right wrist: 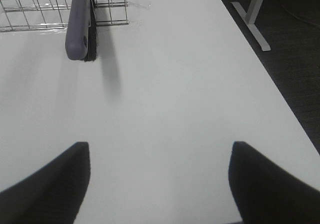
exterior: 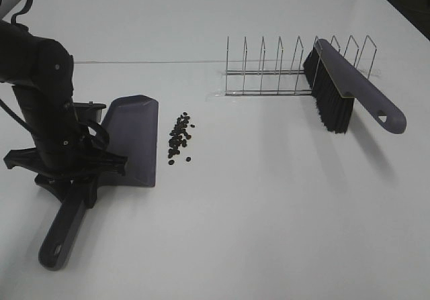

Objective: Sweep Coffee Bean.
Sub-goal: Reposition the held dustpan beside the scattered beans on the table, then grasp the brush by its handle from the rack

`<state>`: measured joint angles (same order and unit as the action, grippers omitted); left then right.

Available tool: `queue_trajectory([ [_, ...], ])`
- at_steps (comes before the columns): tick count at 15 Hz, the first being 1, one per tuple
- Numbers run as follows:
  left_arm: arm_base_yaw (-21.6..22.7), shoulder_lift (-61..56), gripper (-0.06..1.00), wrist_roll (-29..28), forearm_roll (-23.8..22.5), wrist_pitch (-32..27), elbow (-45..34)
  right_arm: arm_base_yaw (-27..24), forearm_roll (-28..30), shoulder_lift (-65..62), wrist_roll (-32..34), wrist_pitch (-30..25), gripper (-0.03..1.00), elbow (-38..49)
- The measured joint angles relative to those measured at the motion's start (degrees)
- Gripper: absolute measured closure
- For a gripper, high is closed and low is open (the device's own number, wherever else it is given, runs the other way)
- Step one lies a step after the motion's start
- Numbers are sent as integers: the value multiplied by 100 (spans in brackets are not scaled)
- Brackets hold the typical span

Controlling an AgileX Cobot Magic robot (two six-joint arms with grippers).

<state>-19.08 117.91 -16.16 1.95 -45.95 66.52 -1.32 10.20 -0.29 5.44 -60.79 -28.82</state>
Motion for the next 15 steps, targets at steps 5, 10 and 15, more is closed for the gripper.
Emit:
queue_trajectory([
  [5,0,-252,59,-212,-155,-57,-11,0,0,0,0,0,22,0],
  [10,0,-1335,59,-229,-258,-52,-11,0,0,0,0,0,22,0],
  [15,0,-1490,59,-218,-298,-281,-17,6,195,802,-29,676,31,-521],
])
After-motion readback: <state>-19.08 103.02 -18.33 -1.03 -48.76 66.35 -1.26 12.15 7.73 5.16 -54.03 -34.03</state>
